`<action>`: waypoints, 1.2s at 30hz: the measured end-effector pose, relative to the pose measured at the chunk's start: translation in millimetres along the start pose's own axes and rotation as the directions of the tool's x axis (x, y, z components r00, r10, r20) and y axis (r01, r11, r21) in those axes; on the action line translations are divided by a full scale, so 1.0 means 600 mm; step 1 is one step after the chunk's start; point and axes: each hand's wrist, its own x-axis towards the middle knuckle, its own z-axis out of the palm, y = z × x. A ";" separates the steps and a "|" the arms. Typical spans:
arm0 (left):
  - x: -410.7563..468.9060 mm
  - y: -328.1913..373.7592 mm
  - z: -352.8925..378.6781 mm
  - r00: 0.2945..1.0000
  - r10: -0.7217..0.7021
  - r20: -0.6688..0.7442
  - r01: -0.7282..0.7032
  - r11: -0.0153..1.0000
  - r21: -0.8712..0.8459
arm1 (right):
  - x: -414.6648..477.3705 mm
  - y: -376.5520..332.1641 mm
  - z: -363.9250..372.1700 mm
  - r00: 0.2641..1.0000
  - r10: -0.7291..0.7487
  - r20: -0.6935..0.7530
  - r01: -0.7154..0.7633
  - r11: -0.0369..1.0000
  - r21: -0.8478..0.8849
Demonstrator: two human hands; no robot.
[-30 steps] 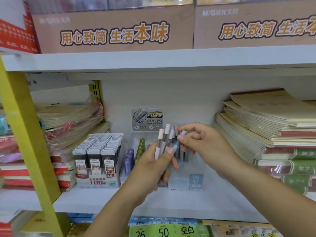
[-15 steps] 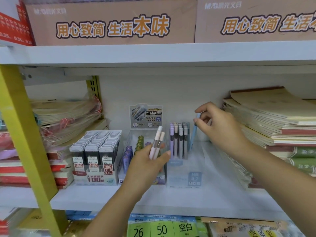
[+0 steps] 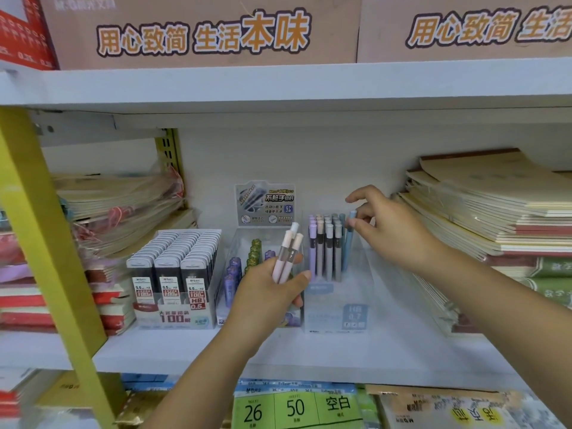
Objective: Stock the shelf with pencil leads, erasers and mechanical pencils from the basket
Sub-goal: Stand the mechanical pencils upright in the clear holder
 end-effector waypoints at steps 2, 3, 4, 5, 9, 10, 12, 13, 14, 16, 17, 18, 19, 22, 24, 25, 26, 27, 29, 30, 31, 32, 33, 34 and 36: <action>0.000 0.000 0.000 1.000 -0.006 -0.001 0.006 1.000 0.000 | 0.004 0.006 0.002 1.000 0.012 -0.006 -0.012 1.000 -0.009; 0.000 0.001 0.001 1.000 -0.011 0.001 0.011 1.000 -0.005 | 0.006 0.009 0.004 1.000 0.006 -0.020 -0.006 1.000 -0.030; 0.000 0.002 0.001 1.000 -0.016 0.003 0.016 1.000 -0.008 | 0.007 0.012 0.005 0.999 -0.010 -0.036 0.007 0.997 -0.071; -0.001 0.004 0.001 1.000 -0.020 0.006 0.020 1.000 -0.009 | 0.008 0.015 0.008 0.999 -0.023 -0.047 0.018 0.993 -0.119; -0.005 0.014 0.001 0.998 -0.053 0.032 0.054 0.998 -0.016 | 0.009 0.015 0.014 0.998 0.055 0.014 -0.052 0.986 -0.159; -0.006 0.016 0.000 0.998 -0.060 0.037 0.060 0.998 -0.007 | 0.009 0.013 0.014 0.996 0.083 0.033 -0.078 0.987 -0.143; -0.009 0.021 -0.003 0.996 -0.058 0.064 0.057 0.998 0.016 | 0.005 0.006 0.010 0.995 0.102 0.016 -0.100 0.990 -0.096; -0.012 0.022 -0.006 0.994 -0.057 0.090 0.056 0.998 0.005 | -0.002 0.001 0.006 0.996 0.091 -0.022 -0.092 0.994 -0.066; -0.014 0.024 -0.010 0.991 -0.053 0.124 0.056 0.998 -0.019 | -0.010 -0.007 0.001 0.995 0.067 -0.068 -0.070 0.997 -0.036; -0.020 0.027 -0.018 0.977 -0.039 0.211 0.047 0.998 -0.033 | -0.031 -0.028 -0.009 0.993 0.021 -0.117 -0.017 0.999 0.031; -0.022 0.029 -0.021 0.965 -0.029 0.259 0.039 0.999 -0.033 | -0.042 -0.041 -0.012 0.995 0.012 -0.104 -0.004 0.996 0.084; -0.024 0.030 -0.023 0.953 -0.017 0.303 0.033 0.998 -0.047 | -0.051 -0.056 -0.014 0.998 0.019 -0.062 -0.009 0.987 0.161; -0.025 0.033 -0.023 0.942 -0.007 0.335 0.033 0.997 -0.071 | -0.059 -0.070 -0.015 0.999 0.038 0.009 -0.039 0.965 0.260; -0.026 0.043 -0.019 0.916 0.007 0.402 0.037 0.994 -0.102 | -0.070 -0.106 -0.014 0.966 0.059 0.252 -0.193 0.813 0.549; -0.028 0.048 -0.014 0.896 0.015 0.444 0.037 0.993 -0.108 | -0.073 -0.115 -0.010 0.954 0.097 0.283 -0.266 0.710 0.652; -0.028 0.050 -0.014 0.891 0.010 0.454 0.041 0.994 -0.103 | -0.073 -0.117 -0.008 0.951 0.133 0.280 -0.294 0.674 0.678; -0.027 0.051 -0.014 0.889 -0.002 0.457 0.049 0.995 -0.092 | -0.073 -0.118 -0.008 0.947 0.164 0.275 -0.314 0.647 0.694; -0.027 0.051 -0.015 0.891 -0.017 0.453 0.061 0.995 -0.083 | -0.071 -0.118 -0.008 0.945 0.193 0.263 -0.325 0.627 0.708; -0.026 0.050 -0.017 0.918 -0.034 0.396 0.058 0.997 -0.048 | -0.064 -0.113 -0.015 0.944 0.275 0.185 -0.316 0.584 0.748; -0.024 0.047 -0.018 0.943 -0.026 0.332 0.028 1.000 -0.001 | -0.058 -0.110 -0.022 0.938 0.325 0.119 -0.294 0.570 0.767; -0.023 0.043 -0.018 0.965 -0.006 0.262 -0.007 0.999 0.048 | -0.054 -0.106 -0.030 0.932 0.361 0.041 -0.260 0.583 0.770; -0.022 0.039 -0.017 0.979 0.015 0.205 -0.032 0.996 0.078 | -0.050 -0.103 -0.039 0.930 0.367 -0.036 -0.216 0.622 0.752; -0.020 0.033 -0.015 0.986 0.030 0.167 -0.045 0.995 0.087 | -0.046 -0.099 -0.045 0.934 0.344 -0.098 -0.170 0.669 0.723; -0.019 0.029 -0.013 0.990 0.038 0.139 -0.050 0.995 0.085 | -0.045 -0.095 -0.048 0.943 0.301 -0.139 -0.126 0.712 0.691; -0.017 0.021 -0.008 0.995 0.044 0.090 -0.051 0.995 0.085 | -0.045 -0.091 -0.045 0.969 0.192 -0.157 -0.067 0.811 0.582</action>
